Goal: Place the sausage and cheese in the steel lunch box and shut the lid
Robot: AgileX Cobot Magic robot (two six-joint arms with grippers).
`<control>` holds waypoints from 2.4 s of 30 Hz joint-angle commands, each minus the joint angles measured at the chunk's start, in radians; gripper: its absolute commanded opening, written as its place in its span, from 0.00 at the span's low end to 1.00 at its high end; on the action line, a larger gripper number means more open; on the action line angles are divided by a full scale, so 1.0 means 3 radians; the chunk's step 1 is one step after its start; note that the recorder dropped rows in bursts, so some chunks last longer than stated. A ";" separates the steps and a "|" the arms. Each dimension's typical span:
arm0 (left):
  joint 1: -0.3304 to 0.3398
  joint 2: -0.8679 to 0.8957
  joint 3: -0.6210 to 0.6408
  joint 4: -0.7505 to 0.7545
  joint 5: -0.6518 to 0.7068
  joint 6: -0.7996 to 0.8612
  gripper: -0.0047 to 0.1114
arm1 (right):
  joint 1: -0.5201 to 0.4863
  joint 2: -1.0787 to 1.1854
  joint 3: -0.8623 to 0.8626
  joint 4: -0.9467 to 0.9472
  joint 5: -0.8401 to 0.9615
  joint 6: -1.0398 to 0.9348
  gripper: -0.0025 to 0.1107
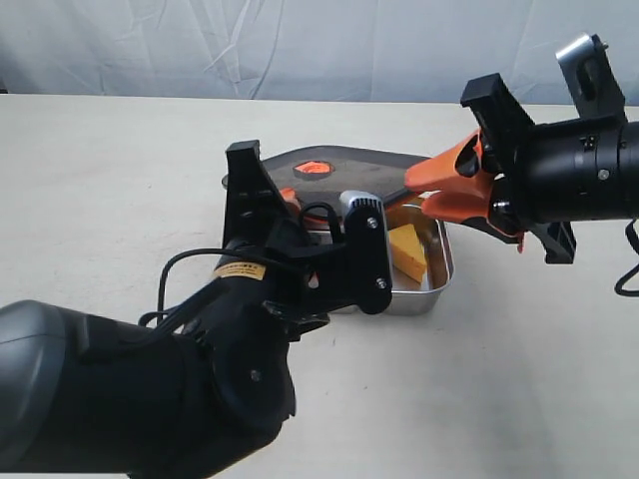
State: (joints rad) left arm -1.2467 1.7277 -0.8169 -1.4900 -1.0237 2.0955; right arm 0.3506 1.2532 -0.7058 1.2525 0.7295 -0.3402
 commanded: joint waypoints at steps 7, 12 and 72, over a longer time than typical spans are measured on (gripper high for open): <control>-0.0006 -0.0021 -0.0019 0.0013 0.0019 0.0111 0.04 | 0.0000 0.0295 0.0007 0.0430 -0.0095 -0.0110 0.34; -0.0006 -0.0021 -0.0019 0.0013 0.0064 0.0111 0.04 | 0.0000 0.0414 0.0007 0.0466 -0.0150 -0.0110 0.34; -0.0006 -0.1065 0.0059 -0.0848 -0.0019 -0.0410 0.45 | -0.0006 0.0548 -0.0090 -0.0098 -0.0447 -0.1071 0.01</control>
State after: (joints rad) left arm -1.2467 1.4707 -0.8157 -1.7407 -1.0173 1.9896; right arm 0.3526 1.4190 -0.7123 1.2520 0.5813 -0.6447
